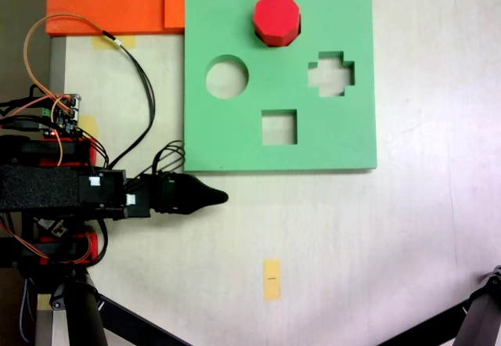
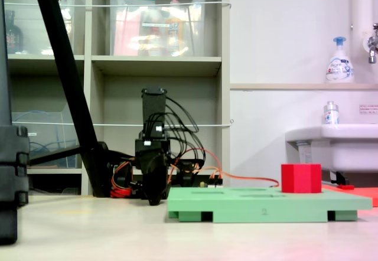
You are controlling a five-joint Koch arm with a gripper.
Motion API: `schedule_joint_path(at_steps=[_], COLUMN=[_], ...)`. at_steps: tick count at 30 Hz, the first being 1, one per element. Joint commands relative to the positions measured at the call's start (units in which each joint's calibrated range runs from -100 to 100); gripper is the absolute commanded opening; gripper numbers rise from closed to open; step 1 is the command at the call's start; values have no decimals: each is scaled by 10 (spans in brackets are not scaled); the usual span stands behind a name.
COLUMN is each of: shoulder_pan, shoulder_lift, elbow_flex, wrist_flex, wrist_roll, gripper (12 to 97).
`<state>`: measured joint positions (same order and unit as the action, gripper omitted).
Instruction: Put the octagonal pillar block into the corresponding hole
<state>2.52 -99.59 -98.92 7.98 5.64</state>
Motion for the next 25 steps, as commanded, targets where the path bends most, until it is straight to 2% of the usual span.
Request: schedule_joint_path(at_steps=[1,25], shoulder_pan=[2,1], shoulder_lift=[-4,-4], elbow_flex=[-11,-11], wrist_flex=[-62,-57], wrist_roll=[4,4], gripper=[487,487])
